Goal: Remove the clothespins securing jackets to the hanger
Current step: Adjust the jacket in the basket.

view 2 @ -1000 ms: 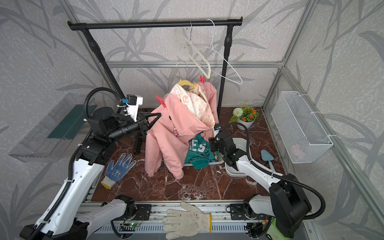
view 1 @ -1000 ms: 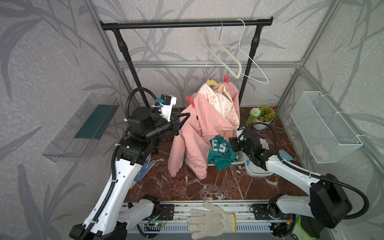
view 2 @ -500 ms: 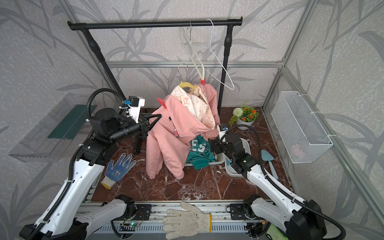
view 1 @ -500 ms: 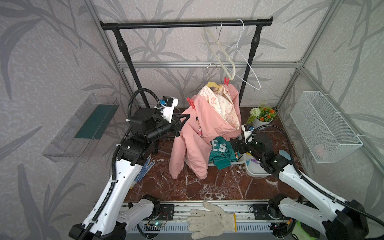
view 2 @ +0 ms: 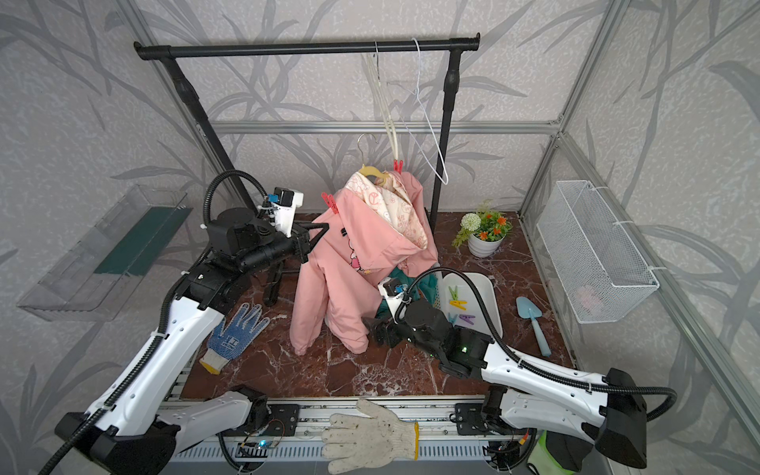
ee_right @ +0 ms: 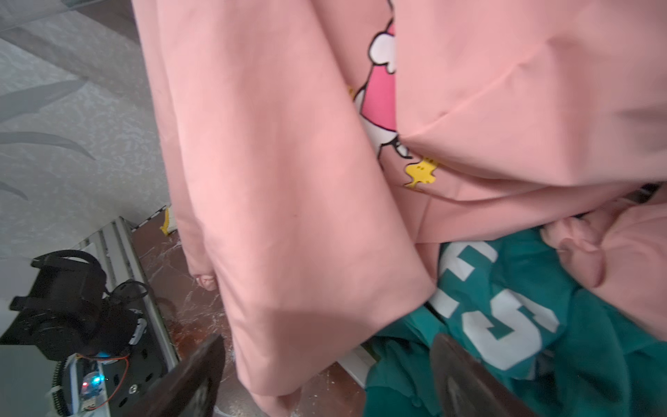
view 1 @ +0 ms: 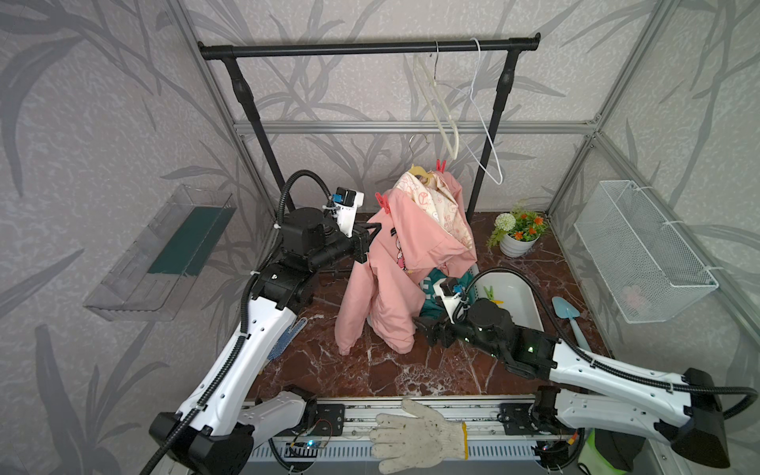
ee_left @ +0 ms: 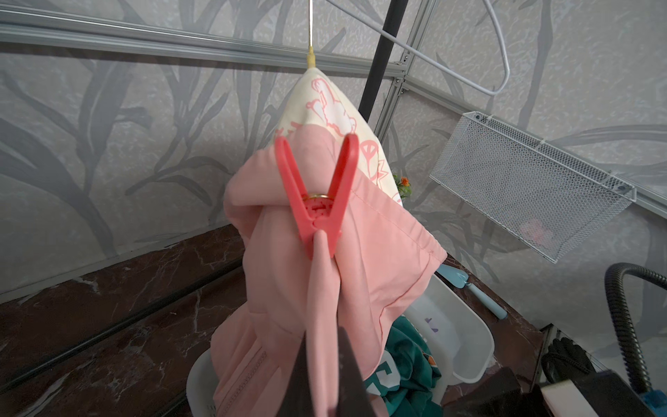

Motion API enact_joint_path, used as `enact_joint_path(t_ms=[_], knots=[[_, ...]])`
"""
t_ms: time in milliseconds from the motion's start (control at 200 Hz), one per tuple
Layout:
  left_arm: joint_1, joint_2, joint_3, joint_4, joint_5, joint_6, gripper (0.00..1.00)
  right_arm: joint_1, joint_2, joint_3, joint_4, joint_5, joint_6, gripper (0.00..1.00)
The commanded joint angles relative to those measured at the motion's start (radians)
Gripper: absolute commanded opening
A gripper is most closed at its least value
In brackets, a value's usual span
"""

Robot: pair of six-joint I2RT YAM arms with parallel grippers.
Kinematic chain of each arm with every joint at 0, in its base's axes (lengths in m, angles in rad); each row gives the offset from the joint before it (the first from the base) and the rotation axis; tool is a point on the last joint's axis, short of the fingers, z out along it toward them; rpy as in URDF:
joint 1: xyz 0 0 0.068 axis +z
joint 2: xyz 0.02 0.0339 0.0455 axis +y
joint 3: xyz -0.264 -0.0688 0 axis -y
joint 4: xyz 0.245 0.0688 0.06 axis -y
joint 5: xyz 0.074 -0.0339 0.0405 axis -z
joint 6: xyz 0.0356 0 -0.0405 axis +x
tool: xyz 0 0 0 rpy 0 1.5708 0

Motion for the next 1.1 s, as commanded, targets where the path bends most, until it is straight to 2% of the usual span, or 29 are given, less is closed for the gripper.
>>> enact_joint_path(t_ms=[0, 250, 435, 545, 645, 835, 940, 1095], knots=[[-0.014, -0.004, 0.073, 0.132, -0.055, 0.003, 0.0, 0.047, 0.045, 0.052, 0.125, 0.015, 0.075, 0.89], [-0.047, 0.034, 0.101, 0.148, -0.087, 0.005, 0.0, 0.071, 0.238, 0.16, 0.207, -0.093, 0.15, 0.9], [-0.066, 0.057, 0.131, 0.145, -0.13, -0.003, 0.0, 0.077, 0.351, 0.244, 0.21, -0.152, 0.203, 0.96], [-0.078, 0.074, 0.151, 0.145, -0.162, -0.019, 0.0, 0.076, 0.409, 0.286, 0.173, -0.123, 0.249, 1.0], [-0.092, 0.091, 0.172, 0.148, -0.188, -0.045, 0.0, 0.077, 0.455, 0.325, 0.161, -0.115, 0.265, 0.99], [-0.134, 0.108, 0.21, 0.122, -0.238, -0.075, 0.0, 0.076, 0.554, 0.459, -0.008, 0.017, 0.283, 1.0], [-0.154, 0.112, 0.231, 0.103, -0.255, -0.091, 0.0, 0.076, 0.614, 0.534, -0.093, 0.068, 0.33, 0.94], [-0.187, 0.104, 0.245, 0.083, -0.274, -0.098, 0.0, 0.076, 0.695, 0.648, -0.235, 0.171, 0.346, 0.78]])
